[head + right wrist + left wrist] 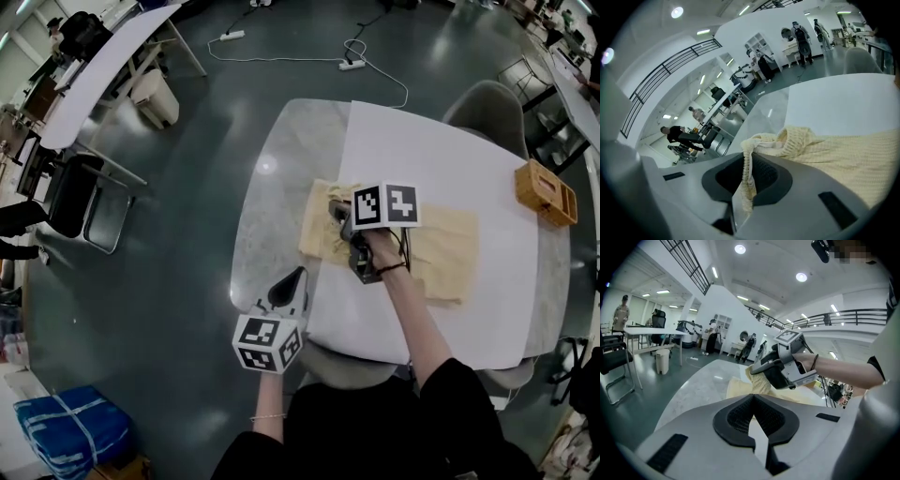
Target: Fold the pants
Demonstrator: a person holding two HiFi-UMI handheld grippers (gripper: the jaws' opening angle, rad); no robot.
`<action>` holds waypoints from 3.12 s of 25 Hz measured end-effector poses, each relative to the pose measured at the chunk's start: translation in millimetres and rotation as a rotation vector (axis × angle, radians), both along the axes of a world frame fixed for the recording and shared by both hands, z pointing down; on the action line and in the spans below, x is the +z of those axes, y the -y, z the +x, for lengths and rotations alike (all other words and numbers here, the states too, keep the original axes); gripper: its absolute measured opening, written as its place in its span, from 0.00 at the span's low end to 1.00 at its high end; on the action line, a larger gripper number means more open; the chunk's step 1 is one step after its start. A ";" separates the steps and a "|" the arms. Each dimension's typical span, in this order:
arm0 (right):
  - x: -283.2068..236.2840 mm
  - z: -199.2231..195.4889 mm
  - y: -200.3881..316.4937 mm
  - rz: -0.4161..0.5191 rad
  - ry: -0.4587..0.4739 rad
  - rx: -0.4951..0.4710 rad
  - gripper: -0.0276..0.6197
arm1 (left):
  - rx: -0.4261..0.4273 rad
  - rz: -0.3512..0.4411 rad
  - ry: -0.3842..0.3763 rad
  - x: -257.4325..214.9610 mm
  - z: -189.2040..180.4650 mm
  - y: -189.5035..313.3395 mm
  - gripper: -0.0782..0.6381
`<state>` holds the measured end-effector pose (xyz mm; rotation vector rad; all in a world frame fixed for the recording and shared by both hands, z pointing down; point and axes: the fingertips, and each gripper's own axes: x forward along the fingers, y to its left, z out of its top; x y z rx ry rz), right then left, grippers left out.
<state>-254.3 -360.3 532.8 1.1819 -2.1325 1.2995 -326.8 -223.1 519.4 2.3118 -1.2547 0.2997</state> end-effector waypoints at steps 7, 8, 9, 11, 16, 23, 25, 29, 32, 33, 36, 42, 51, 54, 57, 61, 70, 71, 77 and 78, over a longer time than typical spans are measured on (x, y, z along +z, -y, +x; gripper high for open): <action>40.0 -11.0 1.0 -0.060 -0.166 -0.039 0.10 | -0.004 -0.024 -0.013 11.0 3.0 -2.3 0.13; 43.4 -12.6 1.2 -0.066 -0.185 -0.041 0.10 | -0.007 -0.025 -0.015 11.5 2.2 -2.6 0.13; 46.5 -14.0 1.5 -0.070 -0.201 -0.043 0.10 | -0.010 -0.026 -0.016 12.1 1.3 -2.7 0.13; 51.3 -15.4 1.9 -0.081 -0.224 -0.044 0.10 | -0.015 -0.028 -0.017 13.2 0.3 -2.6 0.13; 57.5 -18.6 3.8 -0.098 -0.254 -0.035 0.10 | -0.022 -0.033 -0.018 15.2 -2.1 -1.5 0.13; 59.4 -25.6 3.3 -0.107 -0.257 -0.027 0.11 | -0.021 -0.036 -0.014 17.4 -2.5 -3.4 0.13; 58.9 -30.4 3.7 -0.108 -0.244 -0.036 0.16 | -0.022 -0.036 -0.015 17.7 -1.8 -3.3 0.13; 56.5 -36.4 2.1 -0.102 -0.244 -0.050 0.23 | -0.022 -0.034 -0.016 16.6 -0.8 -4.6 0.13; 52.7 -39.7 2.1 -0.079 -0.258 -0.042 0.26 | -0.022 -0.030 -0.014 14.9 -2.5 -5.4 0.13; 50.0 -40.6 2.9 -0.065 -0.258 -0.036 0.27 | -0.021 -0.029 -0.015 14.4 -2.7 -5.6 0.13; 41.4 -43.3 5.6 -0.025 -0.255 -0.029 0.31 | -0.021 -0.027 -0.015 13.5 -2.7 -5.9 0.13; 27.7 -46.8 6.3 0.044 -0.336 -0.065 0.34 | -0.010 -0.022 -0.011 11.2 -3.9 -6.2 0.13; -3.0 -46.7 1.4 0.084 -0.230 -0.057 0.35 | 0.012 0.009 -0.008 -3.4 0.3 -4.5 0.13; -16.9 -30.5 -4.8 0.101 -0.147 -0.037 0.24 | 0.019 0.024 -0.006 -10.0 6.4 -4.6 0.13; -28.3 -6.1 -10.3 0.131 -0.099 -0.011 0.10 | 0.027 0.042 0.000 -17.8 13.4 -3.8 0.13; -34.6 27.2 -21.5 0.160 -0.059 0.002 0.07 | 0.027 0.061 0.009 -25.3 24.9 -2.8 0.13; -46.2 114.3 -57.6 0.214 -0.021 0.055 0.07 | 0.008 0.139 0.046 -54.1 57.3 -1.4 0.13; -45.7 126.4 -61.9 0.213 -0.018 0.069 0.07 | 0.008 0.148 0.050 -56.5 62.6 -1.1 0.13; -43.8 201.0 -91.6 0.244 -0.039 0.170 0.06 | 0.049 0.147 0.065 -55.9 97.2 -2.9 0.13; -43.1 213.6 -96.4 0.248 -0.043 0.194 0.06 | 0.060 0.144 0.068 -54.7 103.2 -3.6 0.13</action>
